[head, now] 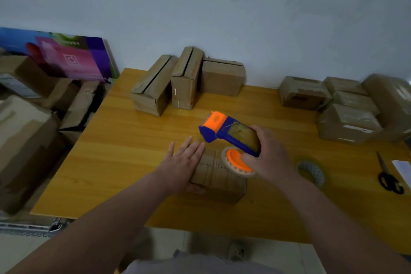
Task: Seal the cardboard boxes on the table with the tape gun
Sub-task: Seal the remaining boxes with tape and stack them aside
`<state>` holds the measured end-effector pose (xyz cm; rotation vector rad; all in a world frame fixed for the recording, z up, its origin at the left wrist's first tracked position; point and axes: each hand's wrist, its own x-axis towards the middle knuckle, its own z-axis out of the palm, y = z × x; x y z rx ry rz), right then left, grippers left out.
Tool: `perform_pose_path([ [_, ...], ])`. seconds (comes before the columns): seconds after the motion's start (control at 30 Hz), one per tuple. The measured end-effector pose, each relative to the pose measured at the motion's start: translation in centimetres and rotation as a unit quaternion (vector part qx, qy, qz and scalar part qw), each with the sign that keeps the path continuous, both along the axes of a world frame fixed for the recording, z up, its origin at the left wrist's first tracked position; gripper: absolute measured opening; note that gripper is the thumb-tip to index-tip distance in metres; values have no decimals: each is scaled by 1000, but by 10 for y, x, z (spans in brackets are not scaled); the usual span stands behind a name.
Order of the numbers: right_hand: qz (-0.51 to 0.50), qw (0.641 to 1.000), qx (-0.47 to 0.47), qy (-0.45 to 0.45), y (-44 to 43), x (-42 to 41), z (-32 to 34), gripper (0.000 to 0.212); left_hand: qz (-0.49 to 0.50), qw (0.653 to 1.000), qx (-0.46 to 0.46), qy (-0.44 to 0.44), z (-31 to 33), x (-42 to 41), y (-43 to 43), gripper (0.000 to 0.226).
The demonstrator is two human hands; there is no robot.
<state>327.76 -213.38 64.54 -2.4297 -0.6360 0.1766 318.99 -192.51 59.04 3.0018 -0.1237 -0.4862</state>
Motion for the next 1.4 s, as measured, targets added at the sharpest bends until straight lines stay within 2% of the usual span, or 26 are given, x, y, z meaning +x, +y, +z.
perform_pose_path([
  [0.1,44,999,1,13,2,-6,-3,78,-19,1000,12,9,4,-1,-5,112],
  [0.33,78,996,-32,-23,-1,-10,-14,76,-27,999,0,30,6,-2,-6,104],
  [0.43,70,996,-40,-27,-1,-11,-15,76,-11,998,-58,14,1,-3,-4,102],
  [0.5,63,997,-39,-28,-3,-10,-16,78,23,986,-162,-20,-3,-7,0,95],
  [0.57,55,998,-36,-22,-5,-10,-18,79,71,950,-291,-86,-2,-10,3,70],
  [0.63,51,998,-29,-17,-6,-10,-20,79,150,918,-336,-147,5,-12,5,34],
  [0.67,51,998,-25,-17,-6,-10,-20,79,211,900,-345,-165,10,-13,5,27],
  [0.7,50,998,-23,-17,-6,-11,-21,79,285,865,-379,-165,14,-13,4,25],
  [0.73,49,998,-23,-18,-6,-12,-20,80,358,805,-450,-146,19,-13,2,27],
  [0.8,44,999,-24,-18,-6,-13,-20,81,457,654,-600,-66,33,-12,-1,32],
  [0.83,43,999,-24,-17,-7,-13,-21,81,478,606,-635,-23,38,-12,-2,35],
  [0.87,43,999,-21,-18,-7,-14,-21,82,485,581,-653,17,40,-11,-1,38],
  [0.97,43,999,-22,-24,-7,-14,-22,81,473,547,-685,91,44,-10,-3,32],
  [1.03,44,998,-22,-29,-6,-14,-22,81,477,531,-695,90,42,-8,-3,17],
  [1.13,54,998,-30,-34,-7,-14,-20,80,494,530,-687,51,37,-5,-3,17],
  [1.27,108,992,-61,-26,-4,-11,-9,78,520,578,-629,-27,31,-3,0,7],
  [1.4,120,982,-138,-46,-17,-3,7,75,546,609,-563,-117,23,-12,27,15],
])
